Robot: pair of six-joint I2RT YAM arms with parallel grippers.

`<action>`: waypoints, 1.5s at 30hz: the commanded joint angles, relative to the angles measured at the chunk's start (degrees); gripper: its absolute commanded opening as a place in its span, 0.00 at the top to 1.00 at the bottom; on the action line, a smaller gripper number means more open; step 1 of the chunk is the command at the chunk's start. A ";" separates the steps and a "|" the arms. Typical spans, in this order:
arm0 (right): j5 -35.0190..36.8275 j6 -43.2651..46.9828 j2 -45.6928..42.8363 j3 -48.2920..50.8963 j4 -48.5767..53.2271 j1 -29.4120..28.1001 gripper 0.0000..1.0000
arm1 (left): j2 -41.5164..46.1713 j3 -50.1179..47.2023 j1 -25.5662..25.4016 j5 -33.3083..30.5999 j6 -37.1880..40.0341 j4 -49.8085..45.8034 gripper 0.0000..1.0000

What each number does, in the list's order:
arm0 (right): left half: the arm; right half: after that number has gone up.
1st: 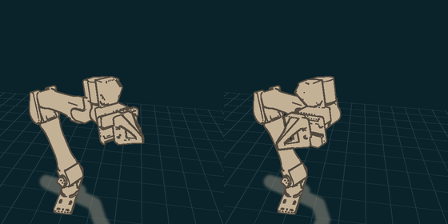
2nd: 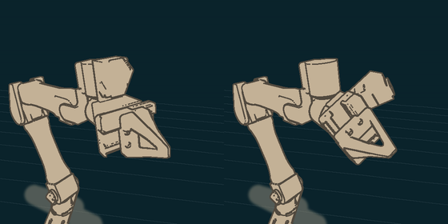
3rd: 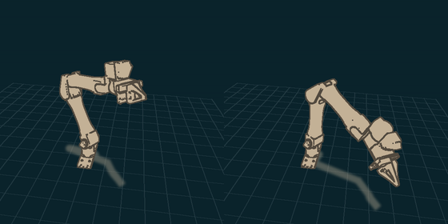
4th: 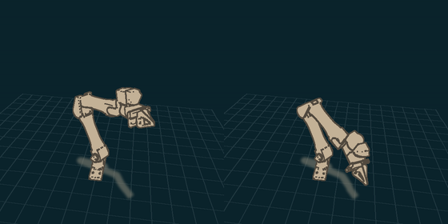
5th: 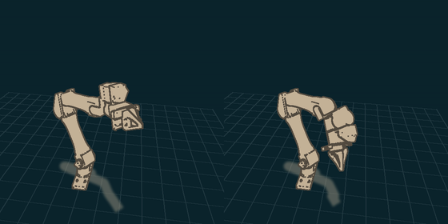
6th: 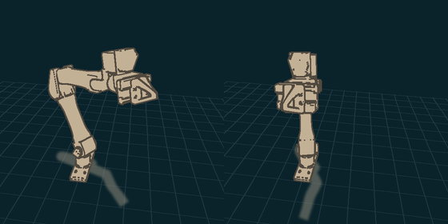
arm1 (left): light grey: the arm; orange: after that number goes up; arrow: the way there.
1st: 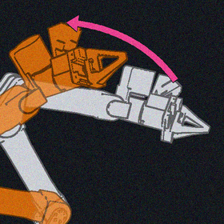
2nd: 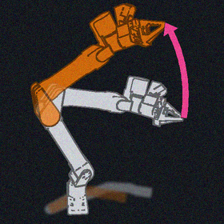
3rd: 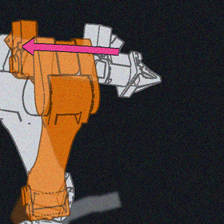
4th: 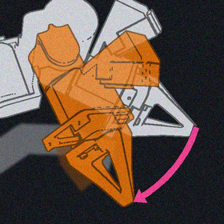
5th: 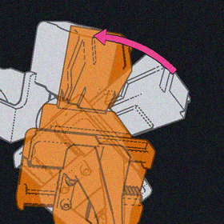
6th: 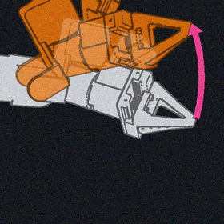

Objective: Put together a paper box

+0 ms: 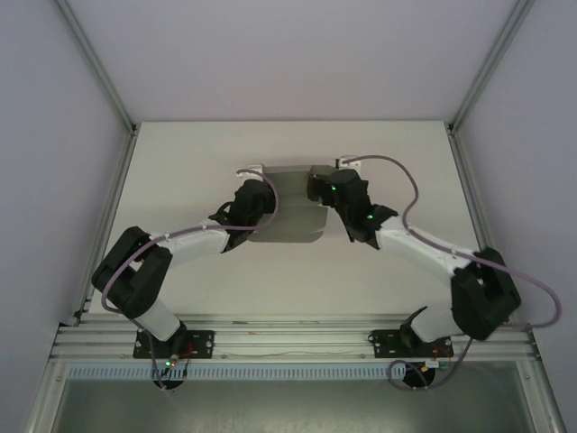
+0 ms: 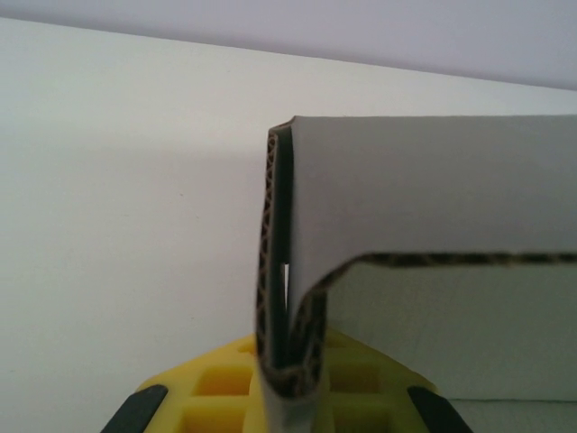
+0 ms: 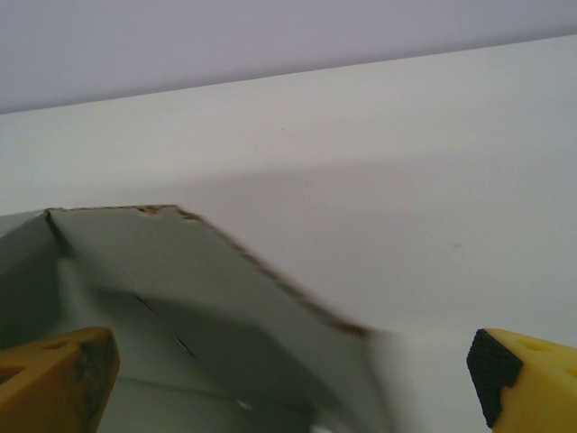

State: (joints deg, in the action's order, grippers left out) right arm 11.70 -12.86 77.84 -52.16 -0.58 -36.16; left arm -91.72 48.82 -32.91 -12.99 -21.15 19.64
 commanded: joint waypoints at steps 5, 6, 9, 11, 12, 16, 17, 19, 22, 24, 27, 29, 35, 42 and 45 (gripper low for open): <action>0.25 -2.45 -15.65 9.46 12.52 2.74 0.00 | 2.82 0.77 0.09 -2.08 -1.26 -1.17 1.00; -0.71 -2.72 -16.49 10.51 12.55 3.80 0.00 | 3.04 0.81 0.12 -1.45 -1.27 -1.12 1.00; -5.19 -2.96 -16.83 12.57 9.97 5.95 0.00 | 3.62 0.59 0.12 -0.03 -1.56 -1.01 1.00; -6.69 -2.89 -15.45 12.81 7.23 6.45 0.00 | 3.76 0.57 0.08 0.88 -1.41 -0.76 1.00; -7.47 -2.42 -14.50 12.55 6.02 6.47 0.00 | 3.75 0.51 0.12 1.32 -1.20 -0.53 1.00; -7.75 -1.14 -8.87 8.85 3.57 6.92 0.00 | 3.67 0.28 0.12 2.05 -1.25 -0.42 1.00; -7.63 -0.94 -7.66 7.66 3.40 6.90 0.00 | 3.64 0.22 0.12 1.97 -1.43 -0.62 1.00; -7.72 -0.81 -5.98 6.08 2.03 6.91 0.00 | 3.58 -0.05 0.13 2.01 -1.62 -0.55 1.00; -7.84 0.36 -4.47 5.04 -0.31 6.95 0.00 | 3.59 -0.78 0.12 2.70 -1.34 0.15 1.00; -8.39 1.66 -3.30 4.00 -0.35 6.93 0.00 | 3.41 -0.82 0.11 2.75 -1.10 0.10 1.00; -11.99 3.25 -0.81 2.37 -0.37 6.95 0.00 | 3.48 -1.19 0.04 3.14 -0.96 0.91 1.00; -15.98 3.46 1.16 1.53 -1.53 6.89 0.00 | 3.64 -1.47 0.04 3.29 -1.23 1.88 1.00; -15.88 6.05 7.68 -1.35 -3.95 4.37 0.00 | 4.05 -0.98 0.03 2.23 -2.67 0.77 1.00; 2.34 5.90 11.28 -3.96 -2.56 0.72 0.00 | 4.18 -0.57 0.03 0.62 -3.61 -1.02 1.00; 2.99 5.78 6.91 -2.35 0.09 0.83 0.00 | 4.44 -0.82 0.11 -1.35 -3.24 -2.09 1.00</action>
State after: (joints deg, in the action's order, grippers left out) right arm 8.56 -7.42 88.71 -54.94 -3.27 -35.59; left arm -89.58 48.16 -32.86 -12.53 -23.16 17.30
